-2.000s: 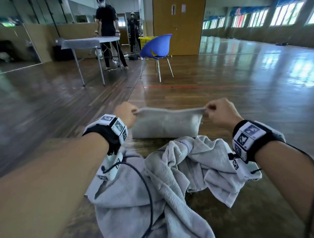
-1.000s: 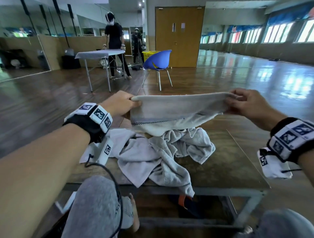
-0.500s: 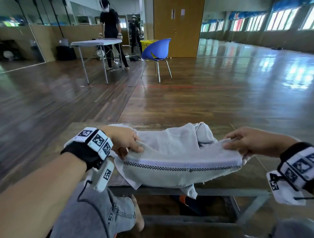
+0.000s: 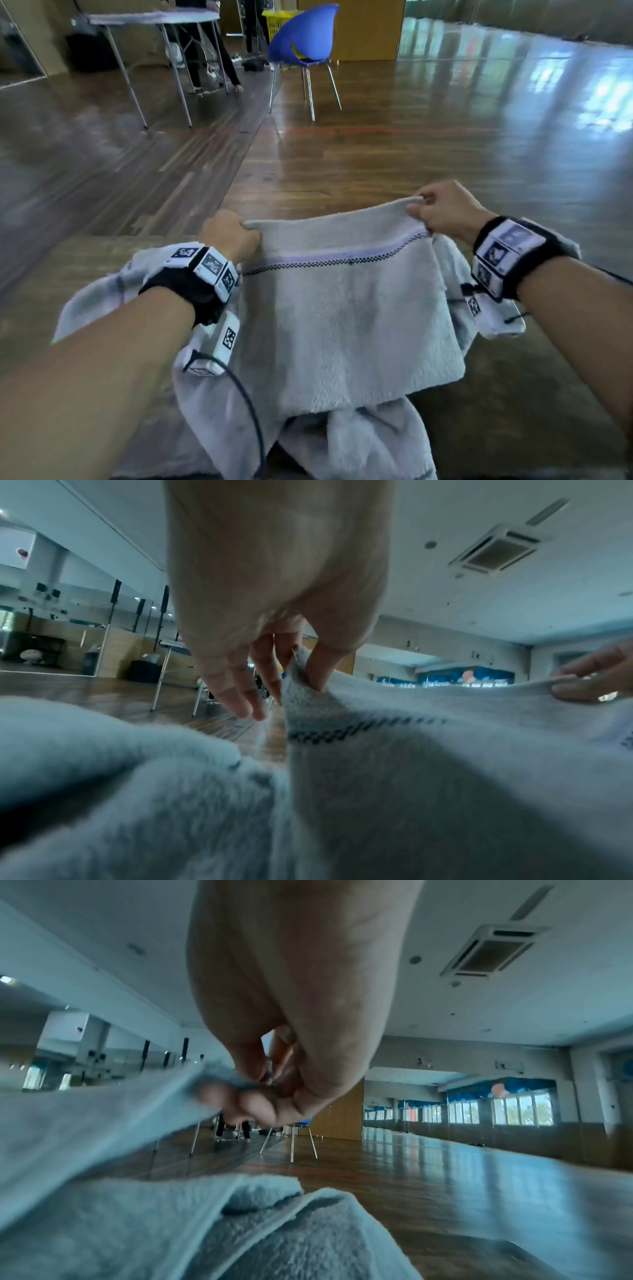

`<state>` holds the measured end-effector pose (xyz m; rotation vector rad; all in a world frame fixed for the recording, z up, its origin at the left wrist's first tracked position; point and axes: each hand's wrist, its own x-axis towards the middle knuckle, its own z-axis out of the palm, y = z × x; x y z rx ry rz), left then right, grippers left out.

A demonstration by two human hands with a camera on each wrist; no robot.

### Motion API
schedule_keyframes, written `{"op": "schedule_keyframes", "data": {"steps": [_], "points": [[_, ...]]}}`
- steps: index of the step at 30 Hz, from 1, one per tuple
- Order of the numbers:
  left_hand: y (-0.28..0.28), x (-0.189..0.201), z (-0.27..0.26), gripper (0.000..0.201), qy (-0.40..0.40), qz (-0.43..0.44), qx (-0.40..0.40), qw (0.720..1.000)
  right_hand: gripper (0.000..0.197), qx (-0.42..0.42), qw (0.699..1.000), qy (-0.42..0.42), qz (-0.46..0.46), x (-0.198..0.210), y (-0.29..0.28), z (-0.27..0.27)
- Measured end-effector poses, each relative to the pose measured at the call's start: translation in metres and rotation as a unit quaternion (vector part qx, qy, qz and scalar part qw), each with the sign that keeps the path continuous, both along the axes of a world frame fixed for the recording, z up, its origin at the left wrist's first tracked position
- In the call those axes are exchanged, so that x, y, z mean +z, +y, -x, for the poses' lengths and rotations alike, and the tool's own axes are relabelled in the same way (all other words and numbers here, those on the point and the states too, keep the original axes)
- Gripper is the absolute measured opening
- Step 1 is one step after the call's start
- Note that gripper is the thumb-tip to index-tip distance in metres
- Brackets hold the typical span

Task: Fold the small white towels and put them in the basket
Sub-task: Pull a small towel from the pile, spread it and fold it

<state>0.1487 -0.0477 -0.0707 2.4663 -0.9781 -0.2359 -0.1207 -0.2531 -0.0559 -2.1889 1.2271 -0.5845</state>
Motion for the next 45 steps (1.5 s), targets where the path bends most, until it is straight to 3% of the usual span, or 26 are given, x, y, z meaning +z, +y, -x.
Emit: {"op": "schedule_keyframes", "data": {"steps": [4,7,10,13,16,18,19,21,22,23,25,28,33,38,42,43,45], "points": [[-0.021,-0.046,-0.004,0.037,-0.006,-0.129,-0.071,0.989,0.017,0.038,0.989,0.131,-0.059,-0.036,-0.025,-0.027],[-0.022,-0.055,-0.001,0.044,-0.031,-0.120,-0.088,0.988,0.016,0.045,0.988,0.136,-0.060,-0.051,-0.022,-0.028],[-0.014,-0.042,0.008,0.042,-0.076,-0.094,-0.090,0.989,0.026,0.032,0.997,0.066,0.014,-0.044,-0.010,-0.020],[0.001,-0.015,0.016,0.038,-0.108,0.057,-0.089,0.989,0.013,0.035,0.993,-0.101,0.048,-0.022,0.010,-0.003],[0.026,0.013,0.025,0.041,-0.053,0.190,-0.063,0.978,0.006,0.015,0.966,-0.252,0.052,0.003,0.037,0.030],[0.046,0.030,0.031,0.039,0.029,0.124,-0.071,0.989,0.010,0.027,0.952,-0.301,0.054,0.013,0.059,0.058],[0.056,0.037,0.035,0.036,0.062,0.036,-0.086,0.994,0.015,0.039,0.951,-0.304,0.044,0.015,0.072,0.073],[0.071,0.045,0.047,0.032,0.073,-0.134,-0.121,0.981,0.026,0.070,0.960,-0.273,0.007,0.010,0.097,0.096],[0.074,0.047,0.056,0.028,0.052,-0.161,-0.135,0.976,0.029,0.091,0.964,-0.251,-0.010,0.005,0.111,0.105],[0.074,0.047,0.066,0.022,0.027,-0.142,-0.151,0.978,0.031,0.111,0.967,-0.230,-0.022,-0.001,0.125,0.110],[0.071,0.043,0.094,0.018,0.005,-0.025,-0.189,0.982,0.033,0.127,0.970,-0.204,-0.036,-0.015,0.149,0.116],[0.060,0.036,0.140,0.020,0.092,0.114,-0.289,0.946,0.023,0.106,0.974,-0.196,-0.031,-0.030,0.170,0.114],[0.039,0.024,0.182,0.025,0.163,0.107,-0.376,0.906,0.015,0.104,0.971,-0.216,0.015,-0.029,0.173,0.101],[0.029,0.015,0.186,0.028,0.216,0.153,-0.332,0.906,0.016,0.071,0.968,-0.239,0.017,-0.034,0.167,0.093],[0.019,0.019,0.182,0.022,0.072,0.252,-0.252,0.932,0.015,0.023,0.964,-0.245,0.099,-0.028,0.163,0.088],[0.016,0.022,0.178,0.020,0.047,0.292,-0.207,0.933,0.014,0.033,0.964,-0.245,0.098,-0.025,0.162,0.088],[0.012,0.024,0.170,0.017,0.057,0.334,-0.156,0.928,0.017,0.105,0.961,-0.256,0.012,-0.022,0.165,0.088]]}}
